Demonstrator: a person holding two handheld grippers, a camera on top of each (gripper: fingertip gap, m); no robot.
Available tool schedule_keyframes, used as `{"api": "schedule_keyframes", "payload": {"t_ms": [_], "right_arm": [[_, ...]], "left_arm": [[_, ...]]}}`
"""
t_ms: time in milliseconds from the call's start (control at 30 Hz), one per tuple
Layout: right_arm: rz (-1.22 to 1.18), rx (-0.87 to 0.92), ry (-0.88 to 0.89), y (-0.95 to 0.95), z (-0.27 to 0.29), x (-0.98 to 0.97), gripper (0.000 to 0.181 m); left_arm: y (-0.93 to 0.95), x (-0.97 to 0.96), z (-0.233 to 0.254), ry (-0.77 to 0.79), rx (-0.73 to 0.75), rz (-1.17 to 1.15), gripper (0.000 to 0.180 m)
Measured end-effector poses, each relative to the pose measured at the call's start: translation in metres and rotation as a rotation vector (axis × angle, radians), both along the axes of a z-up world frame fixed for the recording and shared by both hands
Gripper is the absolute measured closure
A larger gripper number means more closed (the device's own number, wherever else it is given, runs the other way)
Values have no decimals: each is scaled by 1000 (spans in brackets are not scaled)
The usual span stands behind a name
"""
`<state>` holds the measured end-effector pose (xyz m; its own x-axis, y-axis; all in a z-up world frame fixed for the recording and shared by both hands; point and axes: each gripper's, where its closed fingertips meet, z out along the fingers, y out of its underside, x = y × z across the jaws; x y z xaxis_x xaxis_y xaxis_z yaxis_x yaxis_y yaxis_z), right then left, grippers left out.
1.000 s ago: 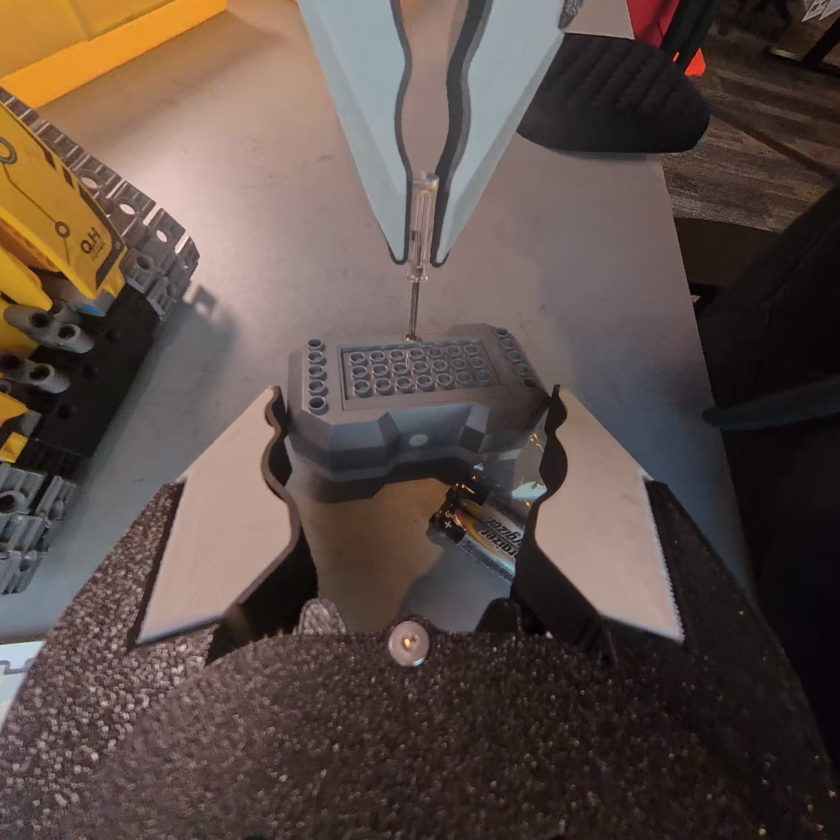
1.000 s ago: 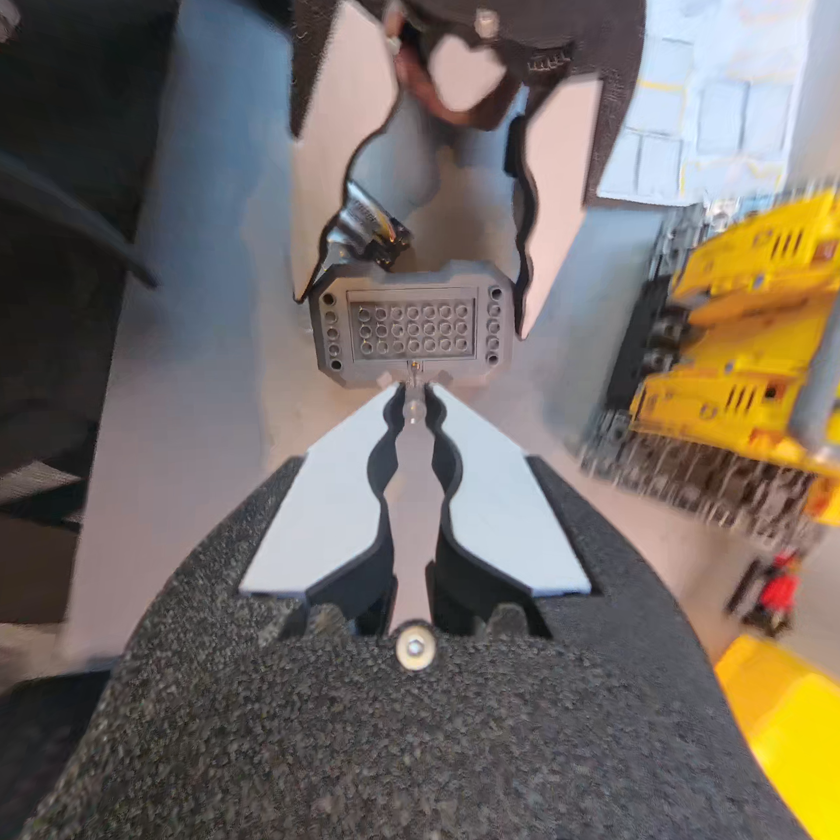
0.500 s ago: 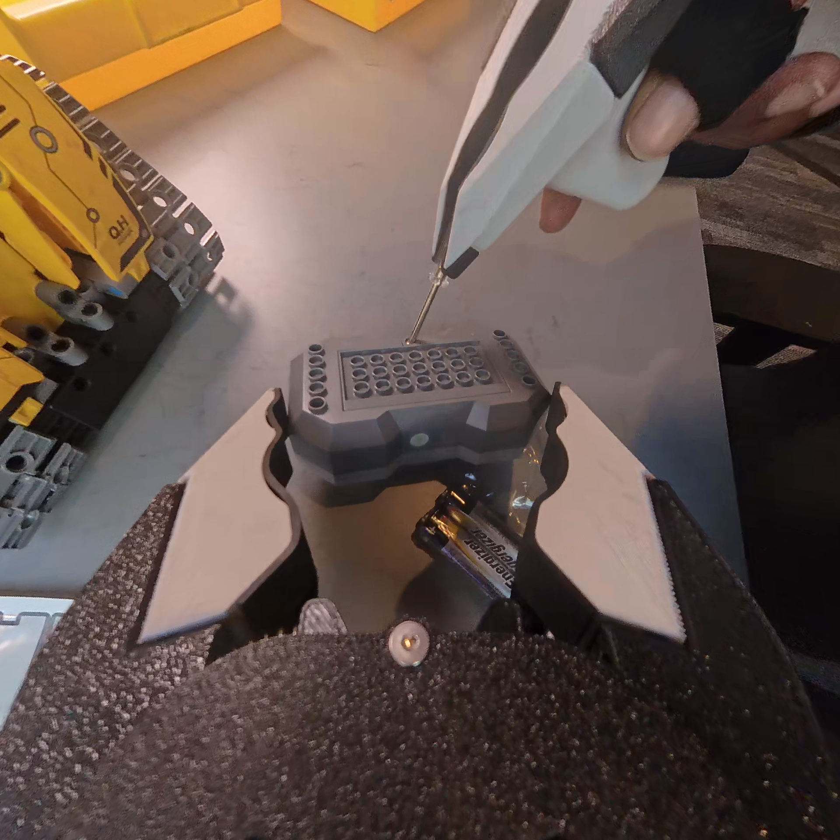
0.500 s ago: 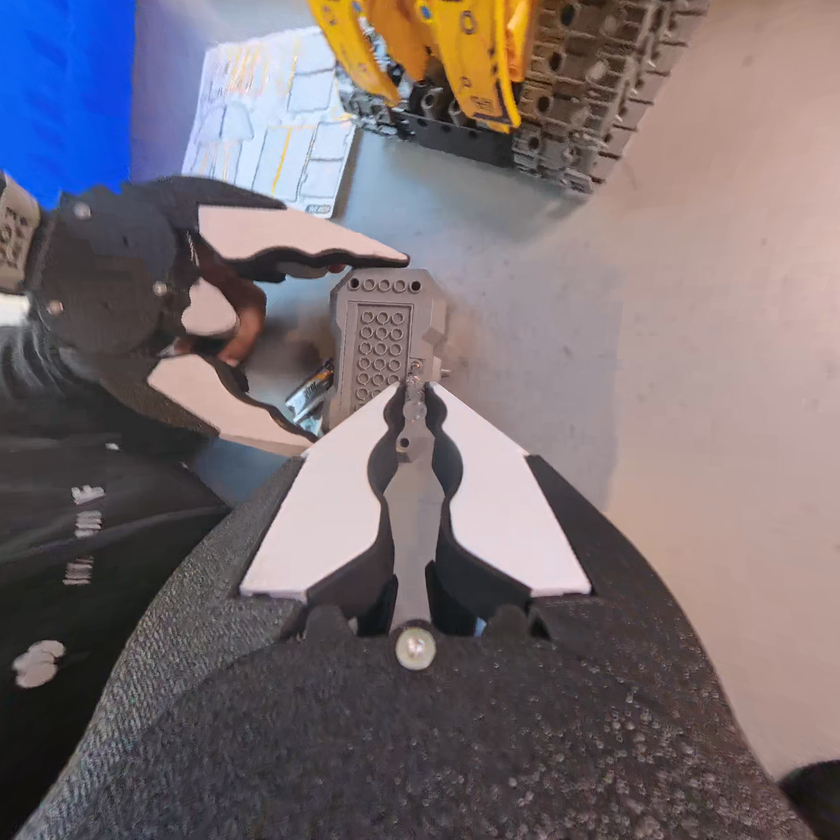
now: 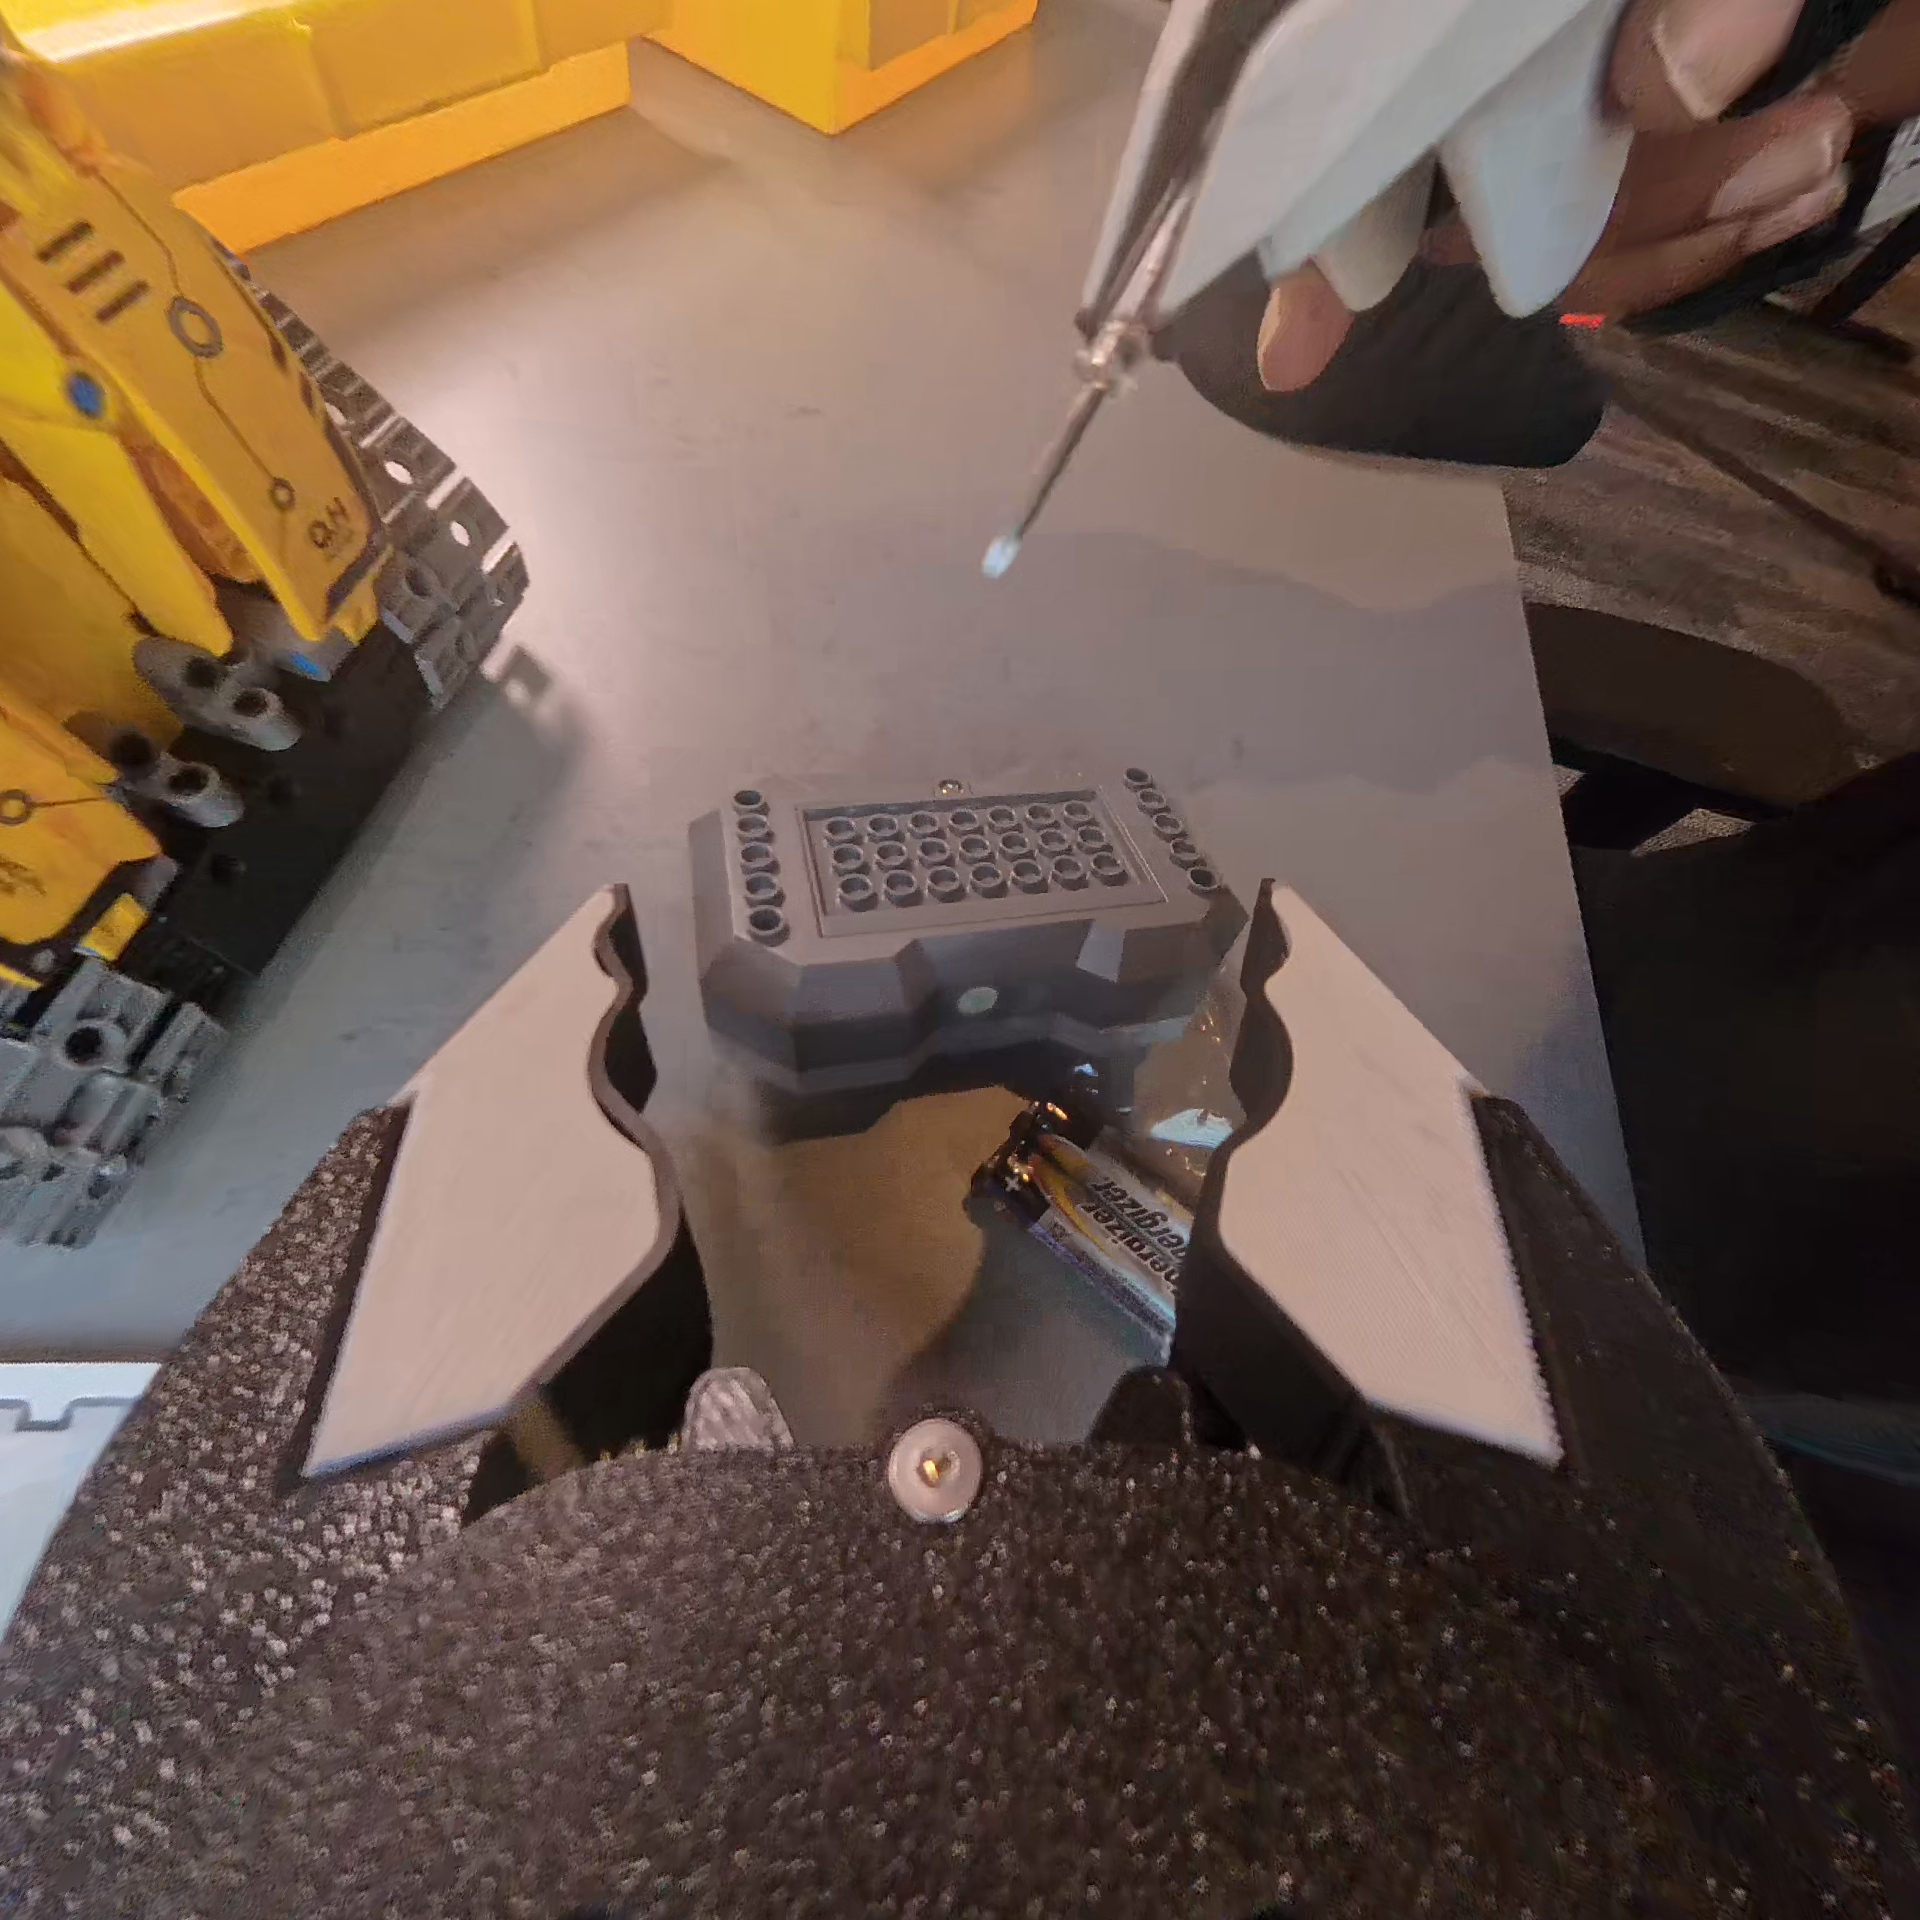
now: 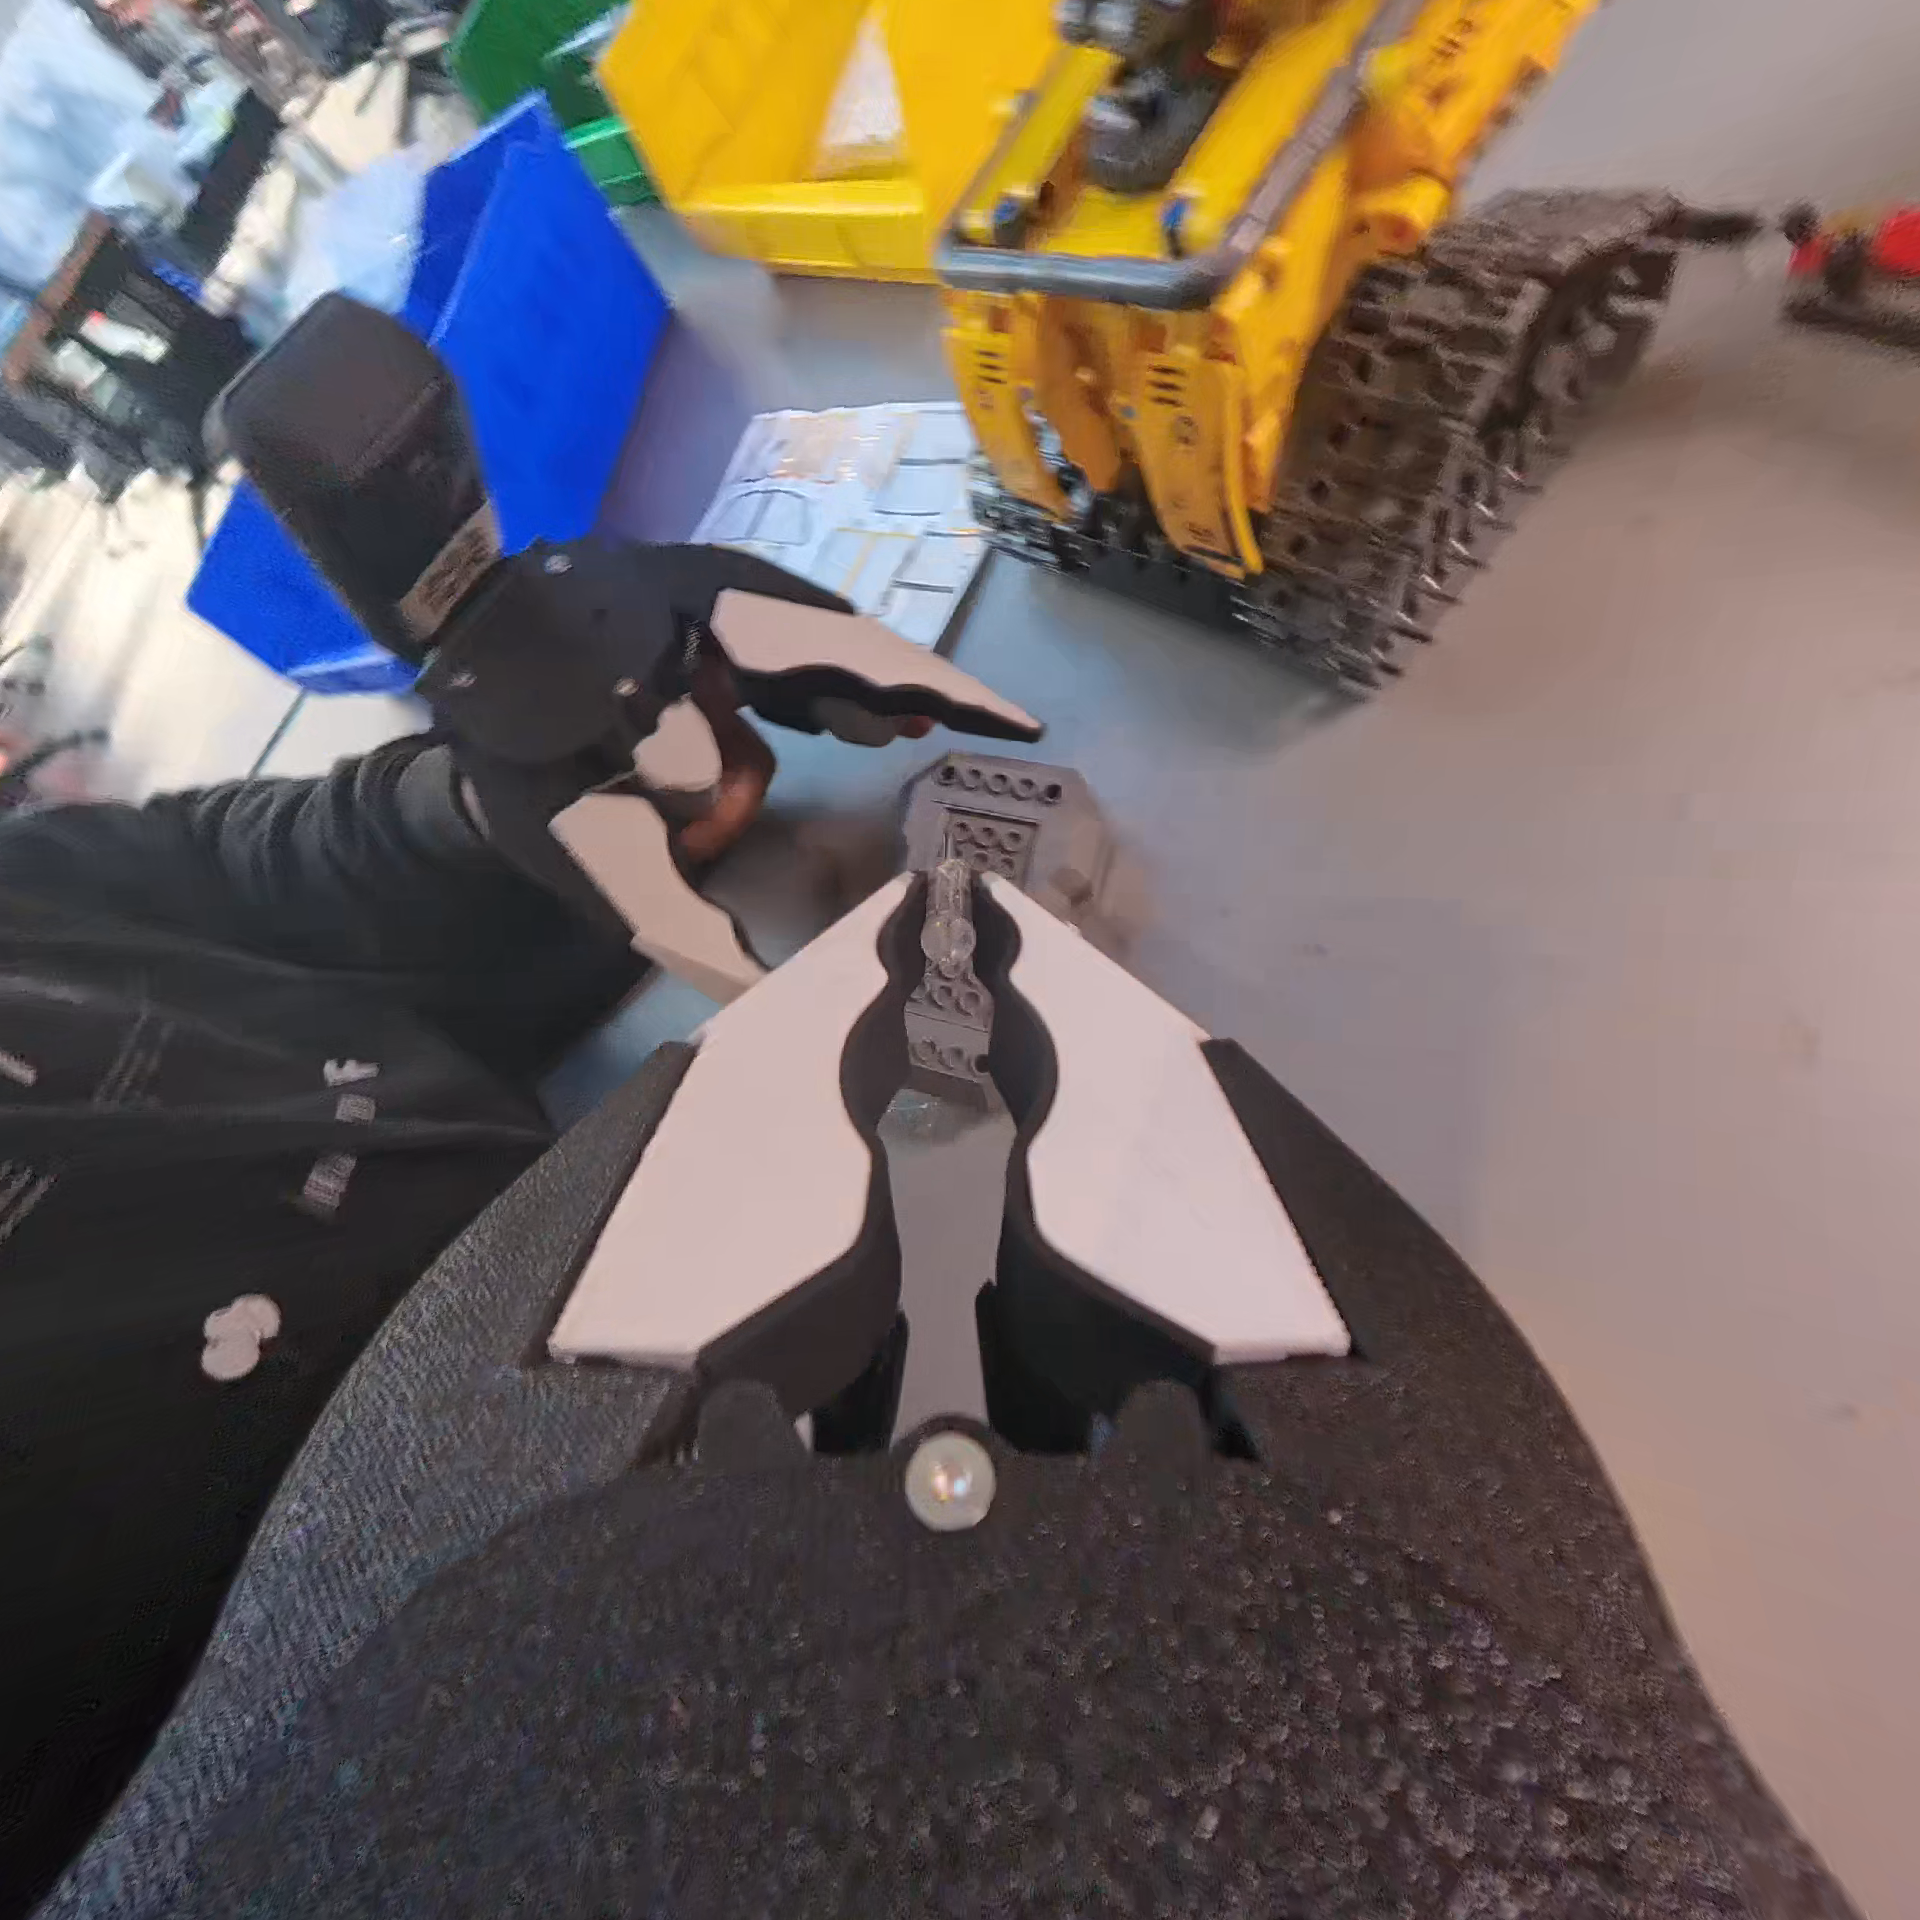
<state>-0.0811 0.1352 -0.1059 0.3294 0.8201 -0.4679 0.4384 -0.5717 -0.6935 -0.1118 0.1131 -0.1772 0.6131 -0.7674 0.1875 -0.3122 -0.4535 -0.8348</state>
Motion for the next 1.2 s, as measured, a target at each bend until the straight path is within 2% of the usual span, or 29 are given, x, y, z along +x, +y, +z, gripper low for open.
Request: {"api": "schedule_keyframes", "payload": {"t_ms": [67, 200, 233, 467, 633, 800, 933, 1033, 1133, 1200], "right_arm": [[167, 165, 79, -14, 13, -7, 174], [414, 479, 145, -34, 17, -14, 174], [442, 527, 151, -35, 17, -16, 174], [648, 649, 159, -44, 13, -27, 173], [730, 651, 170, -48, 16, -31, 173], [794, 676, 179, -52, 19, -31, 173], [882, 752, 121, -52, 16, -28, 173], [969, 823, 8, -38, 5, -21, 173], [1041, 840, -75, -26, -5, -15, 173], [1080, 854, -126, -18, -13, -12, 173]], "left_arm": [[4, -8, 12, -30, 42, 4, 73], [-7, -6, 51, -163, 189, -90, 117], [-10, -5, 57, -190, 210, -107, 124], [-26, 4, 71, -242, 284, -200, 175], [-29, 1, 74, -256, 280, -214, 178], [-35, 2, 78, -353, 197, -263, 178], [-33, 3, 74, -373, 150, -262, 176], [-21, -4, 60, -284, 125, -178, 137], [-7, -12, 32, -96, 90, -66, 83], [-5, -11, 15, -1, 41, -31, 59]]}}
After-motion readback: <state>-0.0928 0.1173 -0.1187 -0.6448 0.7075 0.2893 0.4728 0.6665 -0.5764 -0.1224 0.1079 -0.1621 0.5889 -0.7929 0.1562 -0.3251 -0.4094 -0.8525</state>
